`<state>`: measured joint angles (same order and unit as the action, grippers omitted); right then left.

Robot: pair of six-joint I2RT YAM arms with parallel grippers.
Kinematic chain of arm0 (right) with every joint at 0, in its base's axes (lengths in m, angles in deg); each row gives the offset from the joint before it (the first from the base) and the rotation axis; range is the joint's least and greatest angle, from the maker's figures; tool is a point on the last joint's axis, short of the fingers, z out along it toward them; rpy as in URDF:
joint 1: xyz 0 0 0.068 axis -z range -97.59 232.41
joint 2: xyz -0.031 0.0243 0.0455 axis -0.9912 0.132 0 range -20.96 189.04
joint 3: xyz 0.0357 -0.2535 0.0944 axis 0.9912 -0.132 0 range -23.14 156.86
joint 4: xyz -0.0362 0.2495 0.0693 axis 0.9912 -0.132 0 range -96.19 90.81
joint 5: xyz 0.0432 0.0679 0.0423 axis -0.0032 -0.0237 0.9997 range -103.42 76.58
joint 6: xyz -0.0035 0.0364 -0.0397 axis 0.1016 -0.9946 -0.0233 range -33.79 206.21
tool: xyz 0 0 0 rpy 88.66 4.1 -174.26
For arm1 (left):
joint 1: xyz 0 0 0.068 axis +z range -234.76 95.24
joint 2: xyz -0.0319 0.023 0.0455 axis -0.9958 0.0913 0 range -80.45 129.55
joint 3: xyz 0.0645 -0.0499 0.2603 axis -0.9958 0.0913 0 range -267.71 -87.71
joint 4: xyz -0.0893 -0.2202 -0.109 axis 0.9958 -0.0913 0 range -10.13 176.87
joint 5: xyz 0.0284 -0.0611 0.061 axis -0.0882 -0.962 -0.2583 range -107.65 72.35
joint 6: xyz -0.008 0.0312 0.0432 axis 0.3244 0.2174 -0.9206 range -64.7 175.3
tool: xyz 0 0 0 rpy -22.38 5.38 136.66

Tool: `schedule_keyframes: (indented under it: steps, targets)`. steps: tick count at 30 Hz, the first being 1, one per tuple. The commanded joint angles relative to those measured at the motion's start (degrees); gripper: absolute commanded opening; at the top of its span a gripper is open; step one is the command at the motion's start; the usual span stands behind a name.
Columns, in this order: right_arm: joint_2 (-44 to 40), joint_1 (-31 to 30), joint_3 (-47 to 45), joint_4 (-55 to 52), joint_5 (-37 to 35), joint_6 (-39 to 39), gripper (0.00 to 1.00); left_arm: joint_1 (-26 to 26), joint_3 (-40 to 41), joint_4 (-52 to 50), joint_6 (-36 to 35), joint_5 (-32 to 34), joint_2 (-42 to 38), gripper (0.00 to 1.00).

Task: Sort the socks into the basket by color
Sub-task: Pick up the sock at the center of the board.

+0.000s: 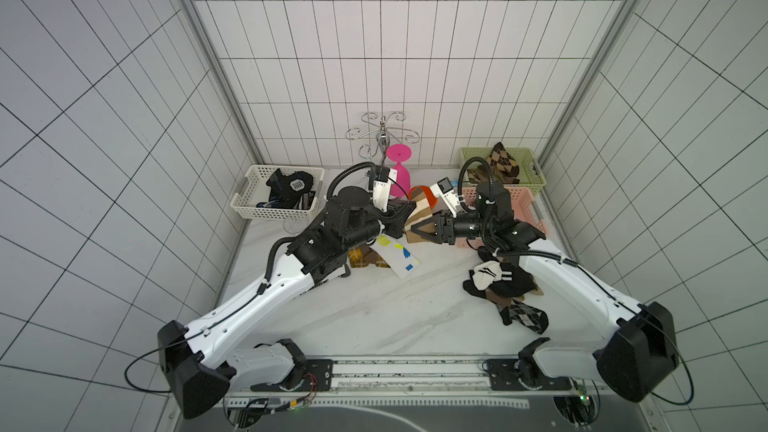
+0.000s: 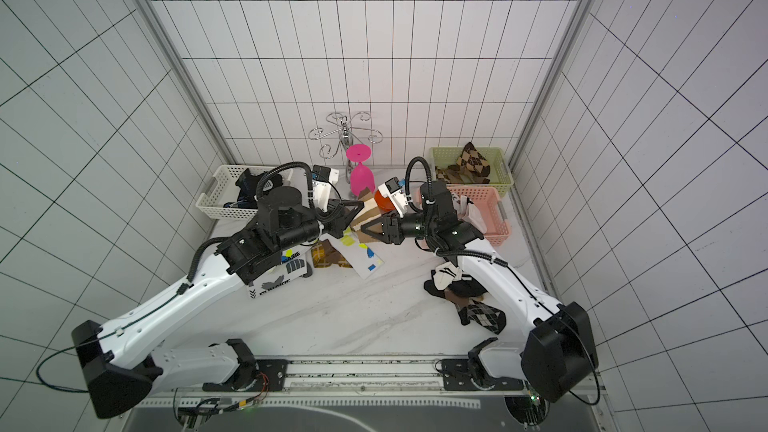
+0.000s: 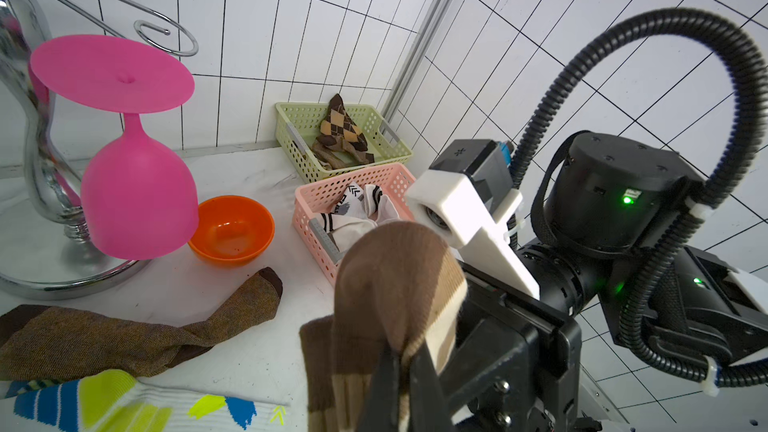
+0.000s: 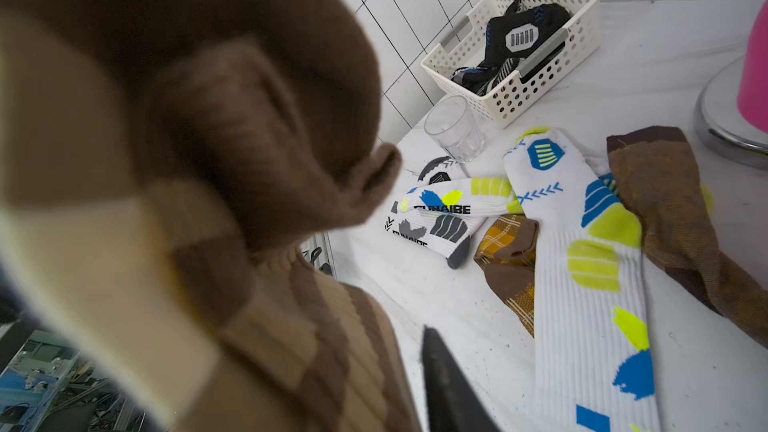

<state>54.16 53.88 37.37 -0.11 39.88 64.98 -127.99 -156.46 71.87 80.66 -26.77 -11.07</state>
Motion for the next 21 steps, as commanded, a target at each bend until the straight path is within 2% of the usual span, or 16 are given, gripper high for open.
schedule_keyframes:
  steps: [1,3,4,6,7,8,10,14,21]
  targets:
    - [-1.0,-0.4,0.4,3.0,0.5,-0.6,0.02,0.4,1.3,1.4,0.7,0.0,-1.4,0.00]
    - [-1.6,-0.4,0.3,2.6,-0.3,-0.5,0.00,0.7,2.0,1.4,0.7,0.4,-1.8,0.00]
    - [-2.0,-0.3,0.4,2.3,-0.9,-0.6,0.00,0.9,2.6,1.3,0.7,0.8,-2.1,0.05]
    - [-2.4,-0.3,0.6,1.7,-1.8,-0.5,0.00,1.5,3.3,1.1,0.9,1.3,-2.5,0.24]
    - [-2.4,-0.1,1.0,0.9,-2.3,-0.3,0.00,2.0,3.9,1.0,1.0,1.4,-2.9,0.40]
    - [-2.4,0.0,1.4,-0.1,-3.0,0.1,0.00,2.5,4.4,1.1,1.1,1.5,-3.1,0.50]
    - [-2.4,0.7,2.3,-2.0,-4.7,1.0,0.00,3.2,5.2,1.0,1.3,1.9,-3.7,0.57]
    - [-1.3,3.9,4.8,-7.1,-8.2,3.3,0.00,4.8,6.1,-0.3,0.9,4.1,-5.2,0.65]
    - [2.1,13.3,10.3,-11.6,-14.8,4.6,0.00,8.7,8.7,-1.8,0.5,3.5,-8.1,0.66]
